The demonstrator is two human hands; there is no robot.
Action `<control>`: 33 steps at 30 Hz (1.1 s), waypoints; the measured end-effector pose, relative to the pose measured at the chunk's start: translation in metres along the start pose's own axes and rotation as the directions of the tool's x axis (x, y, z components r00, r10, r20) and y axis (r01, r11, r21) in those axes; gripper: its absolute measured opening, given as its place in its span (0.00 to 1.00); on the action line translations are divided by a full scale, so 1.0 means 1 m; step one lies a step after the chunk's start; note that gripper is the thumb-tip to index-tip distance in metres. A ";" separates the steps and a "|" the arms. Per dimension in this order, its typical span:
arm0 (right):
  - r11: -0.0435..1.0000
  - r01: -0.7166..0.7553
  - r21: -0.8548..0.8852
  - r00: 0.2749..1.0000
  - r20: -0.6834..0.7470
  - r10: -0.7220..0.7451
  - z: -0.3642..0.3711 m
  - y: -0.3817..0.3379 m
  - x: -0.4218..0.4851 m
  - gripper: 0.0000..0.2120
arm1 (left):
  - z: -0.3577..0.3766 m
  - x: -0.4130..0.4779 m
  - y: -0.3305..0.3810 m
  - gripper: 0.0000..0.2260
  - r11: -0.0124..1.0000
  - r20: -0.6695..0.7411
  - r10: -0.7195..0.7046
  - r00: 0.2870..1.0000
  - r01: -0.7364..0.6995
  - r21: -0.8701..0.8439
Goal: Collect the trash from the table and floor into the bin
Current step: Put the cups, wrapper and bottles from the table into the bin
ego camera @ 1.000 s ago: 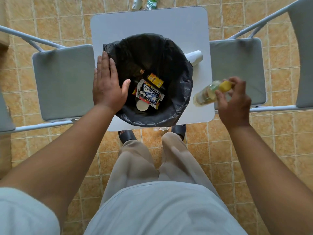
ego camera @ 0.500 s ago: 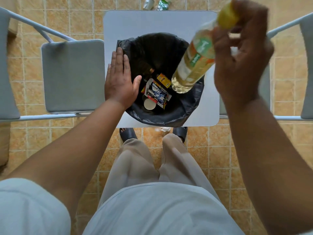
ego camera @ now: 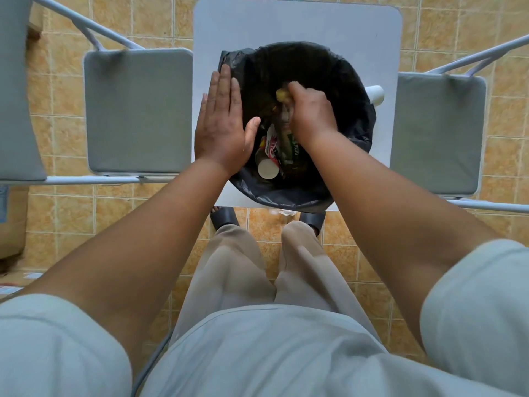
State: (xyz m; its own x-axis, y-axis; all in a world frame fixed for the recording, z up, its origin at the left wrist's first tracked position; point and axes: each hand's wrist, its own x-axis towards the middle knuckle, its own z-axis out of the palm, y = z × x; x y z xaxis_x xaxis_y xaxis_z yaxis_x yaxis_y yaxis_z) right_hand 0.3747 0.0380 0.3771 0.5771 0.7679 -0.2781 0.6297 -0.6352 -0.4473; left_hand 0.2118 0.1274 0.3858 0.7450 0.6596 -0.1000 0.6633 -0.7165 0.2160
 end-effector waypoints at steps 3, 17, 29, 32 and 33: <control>0.991 -0.068 -0.117 0.981 0.175 0.088 0.008 0.000 0.011 0.28 | 0.000 0.000 -0.001 0.32 1.000 -0.006 0.003 1.000 -0.003 0.005; 0.989 0.064 -0.136 0.954 0.298 -0.021 0.014 0.003 -0.018 0.37 | -0.002 0.000 0.002 0.32 1.000 0.006 -0.006 1.000 0.006 0.007; 0.960 0.166 0.227 0.789 -0.614 0.008 -0.079 0.076 0.014 0.15 | -0.001 0.001 0.000 0.32 1.000 -0.018 0.005 1.000 -0.005 0.026; 0.986 -0.083 0.143 0.933 -0.335 0.127 -0.067 0.127 0.044 0.18 | 0.000 0.001 0.001 0.32 1.000 -0.034 0.008 0.999 -0.007 0.026; 0.987 -0.151 0.054 0.967 -0.200 0.159 -0.059 0.143 0.053 0.19 | 0.000 0.000 0.001 0.32 1.000 -0.043 0.010 0.999 -0.009 0.024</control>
State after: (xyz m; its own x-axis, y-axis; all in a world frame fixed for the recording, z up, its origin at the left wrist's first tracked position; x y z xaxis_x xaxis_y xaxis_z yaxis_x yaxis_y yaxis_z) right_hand 0.5262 -0.0166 0.3488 0.7619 0.6250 -0.1701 0.5062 -0.7384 -0.4455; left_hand 0.2125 0.1267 0.3860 0.7477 0.6617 -0.0557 0.6582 -0.7274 0.1938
